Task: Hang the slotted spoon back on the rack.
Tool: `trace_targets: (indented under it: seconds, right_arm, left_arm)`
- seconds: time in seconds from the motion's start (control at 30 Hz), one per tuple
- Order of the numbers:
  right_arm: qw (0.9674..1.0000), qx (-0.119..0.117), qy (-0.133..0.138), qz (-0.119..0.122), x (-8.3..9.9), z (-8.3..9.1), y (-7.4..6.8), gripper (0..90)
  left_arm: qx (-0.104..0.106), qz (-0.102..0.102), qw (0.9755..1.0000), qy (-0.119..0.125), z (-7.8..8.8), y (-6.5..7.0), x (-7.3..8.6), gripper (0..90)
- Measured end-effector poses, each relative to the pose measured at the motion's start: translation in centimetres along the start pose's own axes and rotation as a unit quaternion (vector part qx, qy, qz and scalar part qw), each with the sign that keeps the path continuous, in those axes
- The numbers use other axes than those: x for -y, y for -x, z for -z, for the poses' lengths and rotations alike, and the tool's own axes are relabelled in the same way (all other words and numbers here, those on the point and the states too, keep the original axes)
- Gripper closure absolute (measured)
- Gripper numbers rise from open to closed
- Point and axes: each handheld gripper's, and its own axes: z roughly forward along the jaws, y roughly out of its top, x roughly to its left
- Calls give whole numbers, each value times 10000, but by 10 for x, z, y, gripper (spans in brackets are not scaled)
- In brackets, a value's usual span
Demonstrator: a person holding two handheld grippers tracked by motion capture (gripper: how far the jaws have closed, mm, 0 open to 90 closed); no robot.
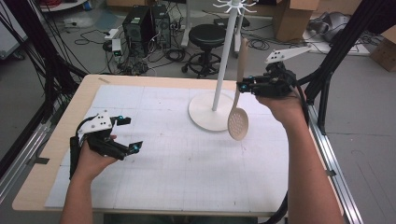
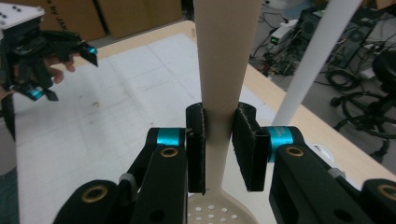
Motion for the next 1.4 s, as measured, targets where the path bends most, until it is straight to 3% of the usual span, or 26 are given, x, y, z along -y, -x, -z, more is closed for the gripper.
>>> trace_targets:
  seconds: [0.43,0.8,0.93,1.13,1.4]
  right_arm:
    - [9993,350,-42,-158,-25,4,20,755]
    - [9966,678,-21,-458,-30,16,55,755]
    - [9959,677,-62,-594,-32,16,63,755]
    - [9959,667,-238,-558,-33,0,67,755]
    - [9961,595,-7,-658,-35,-4,72,755]
  left_arm:
    - [-12,17,10000,29,2,-1,0,17]
    - [4,14,10000,5,0,-2,1,16]
    - [-2,27,10000,-23,0,-2,2,17]
    - [7,14,10000,-32,-1,-1,2,17]
    - [-12,34,10000,-46,0,-2,3,17]
